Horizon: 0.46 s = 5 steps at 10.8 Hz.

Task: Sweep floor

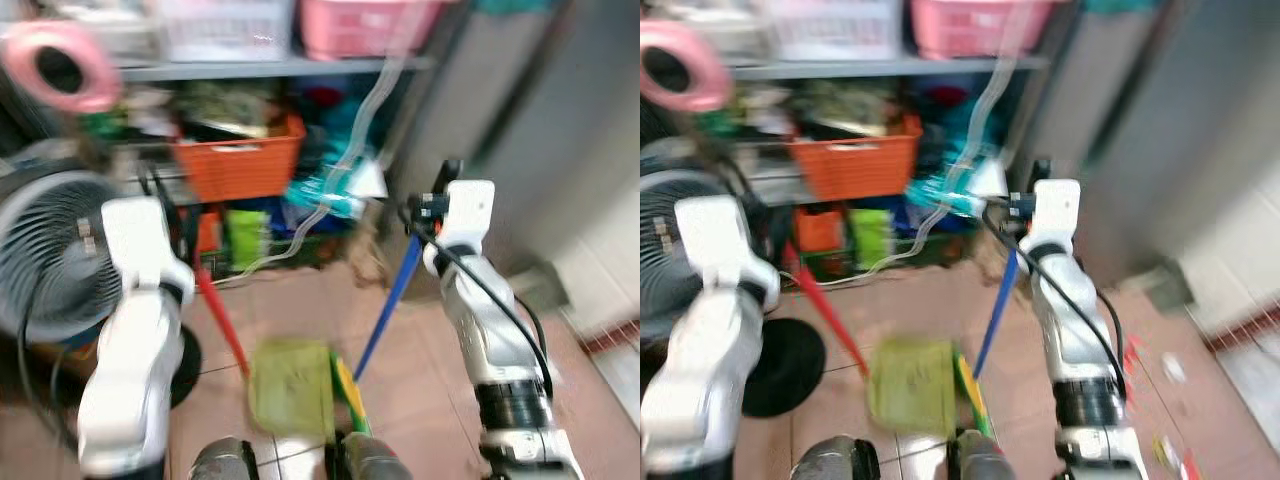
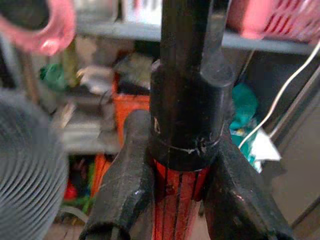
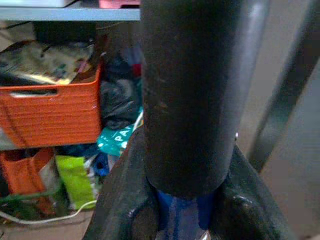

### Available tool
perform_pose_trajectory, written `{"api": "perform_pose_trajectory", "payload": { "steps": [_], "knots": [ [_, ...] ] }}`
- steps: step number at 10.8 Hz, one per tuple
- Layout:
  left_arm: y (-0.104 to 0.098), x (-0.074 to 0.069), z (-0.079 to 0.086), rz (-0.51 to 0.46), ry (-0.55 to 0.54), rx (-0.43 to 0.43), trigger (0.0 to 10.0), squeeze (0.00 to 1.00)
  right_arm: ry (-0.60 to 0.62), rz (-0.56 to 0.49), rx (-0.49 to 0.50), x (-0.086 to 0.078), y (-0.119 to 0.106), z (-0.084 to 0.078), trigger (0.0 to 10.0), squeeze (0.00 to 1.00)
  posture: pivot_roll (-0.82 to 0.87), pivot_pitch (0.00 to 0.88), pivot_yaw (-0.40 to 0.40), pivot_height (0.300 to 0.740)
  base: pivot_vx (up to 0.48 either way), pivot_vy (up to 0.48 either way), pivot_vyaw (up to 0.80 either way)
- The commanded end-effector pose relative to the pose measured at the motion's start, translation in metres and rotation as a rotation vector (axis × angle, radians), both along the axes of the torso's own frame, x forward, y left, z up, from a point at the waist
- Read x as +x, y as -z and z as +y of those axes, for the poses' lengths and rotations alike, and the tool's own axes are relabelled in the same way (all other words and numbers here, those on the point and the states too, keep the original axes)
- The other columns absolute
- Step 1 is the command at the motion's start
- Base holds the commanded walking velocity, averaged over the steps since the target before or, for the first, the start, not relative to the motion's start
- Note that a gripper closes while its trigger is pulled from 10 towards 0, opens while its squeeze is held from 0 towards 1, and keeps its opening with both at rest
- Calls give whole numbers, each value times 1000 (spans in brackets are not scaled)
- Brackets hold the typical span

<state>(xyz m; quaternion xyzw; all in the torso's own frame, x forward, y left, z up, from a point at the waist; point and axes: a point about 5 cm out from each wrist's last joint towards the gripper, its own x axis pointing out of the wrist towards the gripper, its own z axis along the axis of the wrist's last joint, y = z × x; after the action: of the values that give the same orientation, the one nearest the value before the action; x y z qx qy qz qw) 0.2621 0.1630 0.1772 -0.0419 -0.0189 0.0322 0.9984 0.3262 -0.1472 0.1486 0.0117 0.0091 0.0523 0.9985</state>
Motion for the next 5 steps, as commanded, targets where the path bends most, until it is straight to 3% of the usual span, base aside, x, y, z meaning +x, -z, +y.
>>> {"api": "perform_pose_trajectory", "payload": {
  "steps": [1,5],
  "knots": [
    [-12,0,-4,-59,3,-16,10000,0,11,-36,-8,4,-8,-1,10000,0,50,70,-59,740,0,0,-800],
    [6,0,-1,-13,-14,-7,10000,0,38,-10,-25,-5,5,-10,10000,0,25,23,-64,740,0,0,-800]
  ]
}}
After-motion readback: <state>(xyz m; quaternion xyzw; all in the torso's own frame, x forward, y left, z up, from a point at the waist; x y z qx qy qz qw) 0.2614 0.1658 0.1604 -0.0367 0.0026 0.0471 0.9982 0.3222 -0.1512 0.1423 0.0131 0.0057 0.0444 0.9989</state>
